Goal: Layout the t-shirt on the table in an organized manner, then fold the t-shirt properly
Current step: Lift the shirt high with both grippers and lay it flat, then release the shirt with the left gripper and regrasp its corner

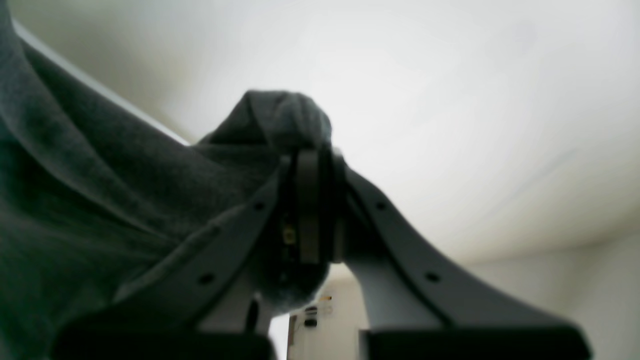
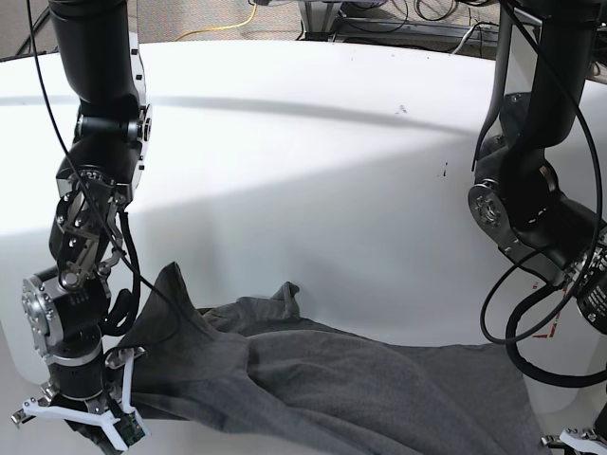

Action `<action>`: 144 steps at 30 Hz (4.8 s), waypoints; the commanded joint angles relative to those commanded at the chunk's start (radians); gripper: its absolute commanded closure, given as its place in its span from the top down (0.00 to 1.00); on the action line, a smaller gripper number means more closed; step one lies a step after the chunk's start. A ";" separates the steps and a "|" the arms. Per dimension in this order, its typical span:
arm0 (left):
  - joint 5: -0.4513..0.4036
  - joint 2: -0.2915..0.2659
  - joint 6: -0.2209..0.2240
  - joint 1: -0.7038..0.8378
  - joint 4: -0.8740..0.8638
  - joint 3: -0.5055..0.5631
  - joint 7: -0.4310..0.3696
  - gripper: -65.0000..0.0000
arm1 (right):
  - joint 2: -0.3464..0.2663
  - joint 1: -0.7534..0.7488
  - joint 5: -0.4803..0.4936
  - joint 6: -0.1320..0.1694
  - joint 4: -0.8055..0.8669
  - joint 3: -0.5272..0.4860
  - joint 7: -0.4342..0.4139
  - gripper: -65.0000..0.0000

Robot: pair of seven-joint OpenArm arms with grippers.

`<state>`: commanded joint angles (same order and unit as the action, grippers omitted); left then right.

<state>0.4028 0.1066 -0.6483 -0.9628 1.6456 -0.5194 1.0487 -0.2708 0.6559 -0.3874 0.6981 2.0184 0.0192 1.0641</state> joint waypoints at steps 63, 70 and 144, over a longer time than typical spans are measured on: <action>0.187 0.051 -0.050 1.011 0.129 -0.256 0.133 0.42 | 0.224 -0.812 -0.009 0.000 0.014 0.072 0.103 0.00; 0.189 0.051 -0.050 0.916 -0.095 -0.256 0.126 0.50 | 0.222 -0.812 -0.006 0.000 0.014 0.075 0.101 0.00; 0.187 0.276 -0.050 1.014 -0.063 0.021 0.267 0.10 | 0.222 -0.783 -0.012 0.000 0.015 0.077 0.046 0.00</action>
<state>0.5900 0.3828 -0.6981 0.0514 1.5827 -0.4979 1.3157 -0.0483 -0.1266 -0.3997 0.6981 2.0338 0.0959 1.1101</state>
